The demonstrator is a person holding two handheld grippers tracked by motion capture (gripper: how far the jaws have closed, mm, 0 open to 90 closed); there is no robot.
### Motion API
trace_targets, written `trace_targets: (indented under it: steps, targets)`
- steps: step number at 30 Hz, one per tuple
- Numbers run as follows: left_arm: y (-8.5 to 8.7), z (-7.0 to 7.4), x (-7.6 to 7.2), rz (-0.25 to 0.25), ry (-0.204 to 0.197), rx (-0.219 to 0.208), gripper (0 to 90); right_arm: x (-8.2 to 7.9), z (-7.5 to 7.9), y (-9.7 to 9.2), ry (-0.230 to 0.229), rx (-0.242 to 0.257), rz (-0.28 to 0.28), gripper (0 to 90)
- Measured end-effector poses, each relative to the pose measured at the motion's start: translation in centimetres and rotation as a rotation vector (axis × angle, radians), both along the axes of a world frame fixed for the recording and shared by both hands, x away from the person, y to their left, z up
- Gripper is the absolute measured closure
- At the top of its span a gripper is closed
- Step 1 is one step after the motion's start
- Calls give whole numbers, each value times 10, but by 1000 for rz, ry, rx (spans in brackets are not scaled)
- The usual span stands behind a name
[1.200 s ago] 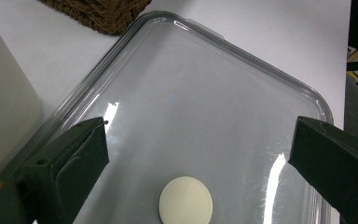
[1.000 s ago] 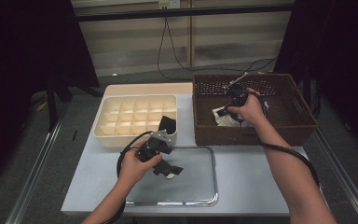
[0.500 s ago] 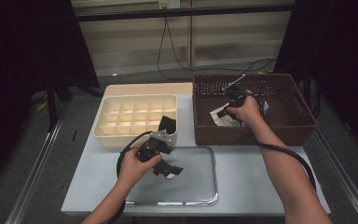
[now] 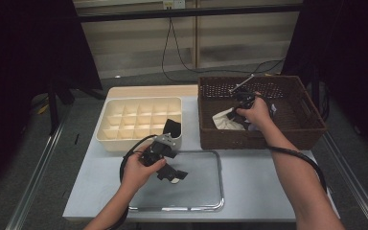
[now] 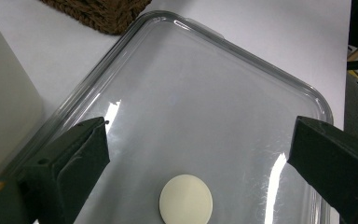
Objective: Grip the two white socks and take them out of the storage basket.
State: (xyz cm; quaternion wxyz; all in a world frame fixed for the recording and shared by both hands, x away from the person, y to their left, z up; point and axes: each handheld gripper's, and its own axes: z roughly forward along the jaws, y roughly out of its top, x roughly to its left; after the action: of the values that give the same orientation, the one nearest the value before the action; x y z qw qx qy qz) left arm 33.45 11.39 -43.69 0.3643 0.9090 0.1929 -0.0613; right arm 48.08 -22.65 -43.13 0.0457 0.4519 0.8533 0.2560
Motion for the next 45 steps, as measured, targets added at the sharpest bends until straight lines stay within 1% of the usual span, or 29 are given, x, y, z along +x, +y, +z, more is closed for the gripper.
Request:
trace_targets:
  steps: [1, 2, 4, 6, 7, 8, 9, 10, 13, 14, 15, 16, 17, 18, 20, 21, 22, 27, 29, 30, 31, 33, 34, 38, 39, 40, 42, 44, 45]
  targets:
    - [0, 0, 0, 5, 5, -6, 46, -2, 4, 0, -1, -1, 0, 857]
    - [0, 0, 0, 5, 4, -7, 46, -3, 7, -1, 7, 2, 4, 857]
    - [1, 0, 0, -2, 0, 1, 46, -5, 13, 0, 6, -3, 18, 858]
    - [0, 0, -1, 6, 4, -4, 46, -7, 21, -1, 10, -4, 23, 858]
    - [0, 0, -1, 4, 3, -2, 46, -9, 24, -1, 4, -3, 33, 858]
    - [0, 0, -1, 4, 3, -2, 46, -9, 24, -1, 4, -3, 33, 858]
    - [0, 0, -1, 3, 2, -1, 46, -13, 34, -2, -5, -7, 48, 858]
    - [0, 0, -1, 5, 1, 0, 46, -15, 37, -2, 2, -3, 49, 858]
    - [-1, -1, -1, -1, 10, -12, 46, -21, 46, -3, -5, 3, 60, 858]
    - [-1, 0, -1, -4, 4, 1, 46, -23, 51, -5, -15, -3, 70, 858]
    - [-1, -1, -1, -11, 5, -9, 46, -25, 55, -6, -22, 2, 70, 858]
    - [-2, -1, -2, -8, 8, -14, 46, -27, 59, -7, -20, 9, 69, 858]
    - [-2, -1, -2, -8, 8, -14, 46, -29, 62, -9, -29, 8, 71, 858]
    - [-1, -1, -1, -14, 4, 1, 46, -31, 66, -10, -35, 11, 70, 857]
    - [-2, -2, -1, -7, 9, -7, 46, -35, 74, -13, -36, 16, 74, 858]
    - [-2, -1, -2, 0, 5, 0, 46, -37, 78, -14, -39, 10, 77, 857]
    - [-2, -2, -2, -3, 6, -17, 46, -38, 81, -15, -36, 10, 80, 857]
    - [-1, -1, -3, -4, 10, -25, 46, -47, 100, -18, -54, 1, 87, 857]
    - [-1, -1, -3, -2, 9, -24, 46, -51, 106, -19, -57, -3, 94, 857]
    - [-1, 0, -3, -11, 8, -12, 46, -52, 108, -19, -59, -6, 98, 857]
    - [-1, 0, -3, -11, 8, -11, 46, -54, 112, -19, -62, -6, 102, 858]
    - [-1, 0, -3, -11, 8, -13, 46, -58, 117, -19, -69, -3, 104, 857]
    - [-2, 0, -3, -3, 8, -22, 46, -60, 120, -19, -73, -6, 110, 857]
    - [-2, 0, -4, -10, 5, -17, 46, -68, 131, -19, -84, 2, 123, 857]
    - [-2, 1, -5, -3, 0, -1, 46, -69, 132, -18, -84, 0, 126, 857]
    - [-2, 2, -5, -2, -3, -2, 46, -72, 135, -17, -88, 4, 137, 857]
    - [-2, 1, -4, -10, 5, -23, 46, -76, 139, -15, -92, 13, 141, 857]
    - [-1, 2, -4, -13, 3, -12, 46, -81, 142, -14, -98, 12, 156, 857]
    - [-1, 2, -4, -13, 5, -14, 46, -82, 143, -13, -99, 14, 160, 857]
